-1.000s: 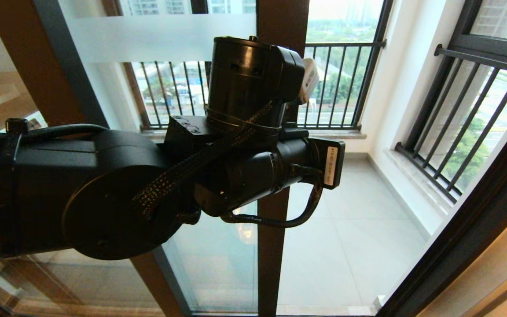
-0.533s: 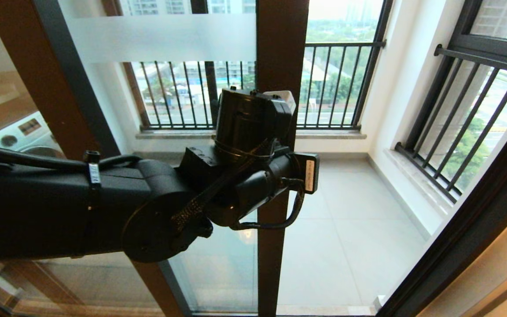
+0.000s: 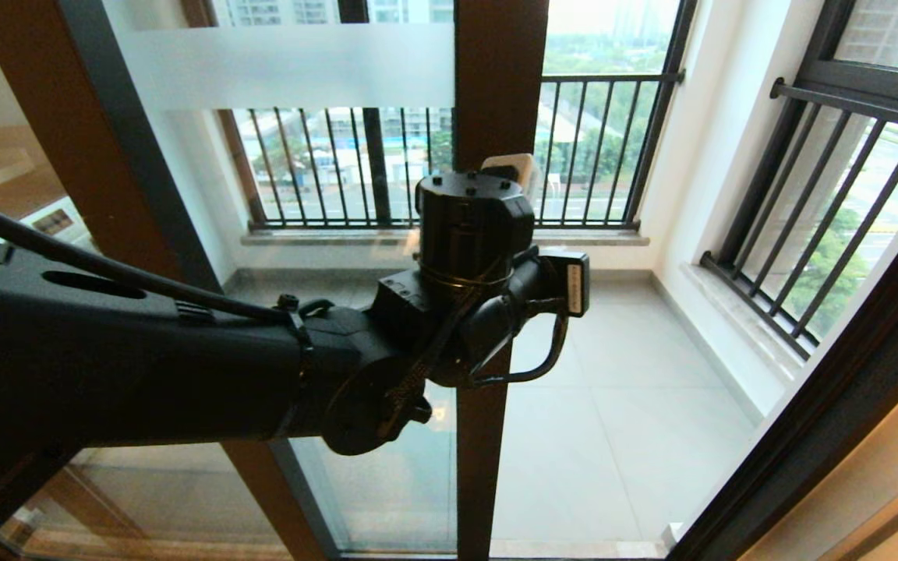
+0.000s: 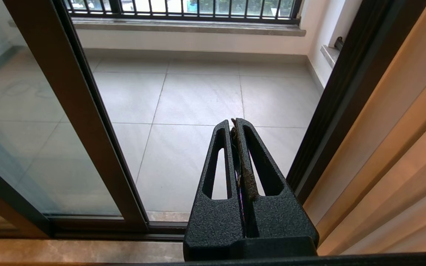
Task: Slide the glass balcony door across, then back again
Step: Open the slid door
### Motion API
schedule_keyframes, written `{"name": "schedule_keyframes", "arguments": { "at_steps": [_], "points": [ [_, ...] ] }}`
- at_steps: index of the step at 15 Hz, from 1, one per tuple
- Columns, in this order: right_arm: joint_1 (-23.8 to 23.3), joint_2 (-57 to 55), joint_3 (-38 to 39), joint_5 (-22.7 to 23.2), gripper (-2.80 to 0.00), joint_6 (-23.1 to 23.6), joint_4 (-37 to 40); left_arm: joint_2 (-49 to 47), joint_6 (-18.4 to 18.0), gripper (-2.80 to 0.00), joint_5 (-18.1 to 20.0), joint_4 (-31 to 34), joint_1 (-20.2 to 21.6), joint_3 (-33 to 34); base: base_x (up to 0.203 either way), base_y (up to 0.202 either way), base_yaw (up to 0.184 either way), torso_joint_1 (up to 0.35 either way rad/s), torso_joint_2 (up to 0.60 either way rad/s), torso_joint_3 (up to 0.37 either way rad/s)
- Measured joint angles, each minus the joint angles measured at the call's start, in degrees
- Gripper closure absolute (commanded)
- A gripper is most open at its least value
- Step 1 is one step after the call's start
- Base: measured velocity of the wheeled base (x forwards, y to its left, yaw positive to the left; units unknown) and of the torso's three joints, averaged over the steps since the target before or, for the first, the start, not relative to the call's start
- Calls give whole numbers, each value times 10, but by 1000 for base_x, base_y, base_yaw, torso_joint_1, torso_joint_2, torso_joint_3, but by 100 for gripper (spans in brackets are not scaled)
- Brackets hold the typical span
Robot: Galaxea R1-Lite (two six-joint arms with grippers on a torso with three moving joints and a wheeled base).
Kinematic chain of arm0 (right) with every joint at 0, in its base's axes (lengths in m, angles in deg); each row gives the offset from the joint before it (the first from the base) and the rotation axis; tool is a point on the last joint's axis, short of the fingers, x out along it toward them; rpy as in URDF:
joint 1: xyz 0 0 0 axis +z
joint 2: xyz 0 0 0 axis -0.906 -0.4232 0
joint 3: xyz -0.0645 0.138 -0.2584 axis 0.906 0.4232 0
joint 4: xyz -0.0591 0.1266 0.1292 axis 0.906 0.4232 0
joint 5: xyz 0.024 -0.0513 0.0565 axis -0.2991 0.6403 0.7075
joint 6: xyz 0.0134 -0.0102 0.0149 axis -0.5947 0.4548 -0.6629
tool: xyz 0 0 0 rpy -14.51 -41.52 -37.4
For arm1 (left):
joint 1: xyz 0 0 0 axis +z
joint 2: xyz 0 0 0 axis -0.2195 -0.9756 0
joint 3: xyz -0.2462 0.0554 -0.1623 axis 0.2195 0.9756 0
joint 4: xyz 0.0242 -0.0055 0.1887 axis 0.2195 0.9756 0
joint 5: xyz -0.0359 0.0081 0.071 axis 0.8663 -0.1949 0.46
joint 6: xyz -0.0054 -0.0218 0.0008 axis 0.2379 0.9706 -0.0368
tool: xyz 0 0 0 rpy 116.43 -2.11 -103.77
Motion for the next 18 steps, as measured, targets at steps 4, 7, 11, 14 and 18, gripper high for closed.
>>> {"name": "schedule_keyframes", "arguments": {
  "at_steps": [4,7,11,14,18],
  "points": [
    [0,0,0,0,0,0,0,-78,-40,0,-38,-10,-10,-144,0,0,0,0,0,0],
    [0,0,0,0,0,0,0,-134,-54,0,-48,-1,-21,-180,0,0,0,0,0,0],
    [0,0,0,0,0,0,0,-178,-95,0,-58,30,-21,-204,0,0,0,0,0,0],
    [0,0,0,0,0,0,0,-210,-109,0,-81,33,-14,-257,0,0,0,0,0,0],
    [0,0,0,0,0,0,0,-249,-131,0,-88,28,7,-288,0,0,0,0,0,0]
  ]
}}
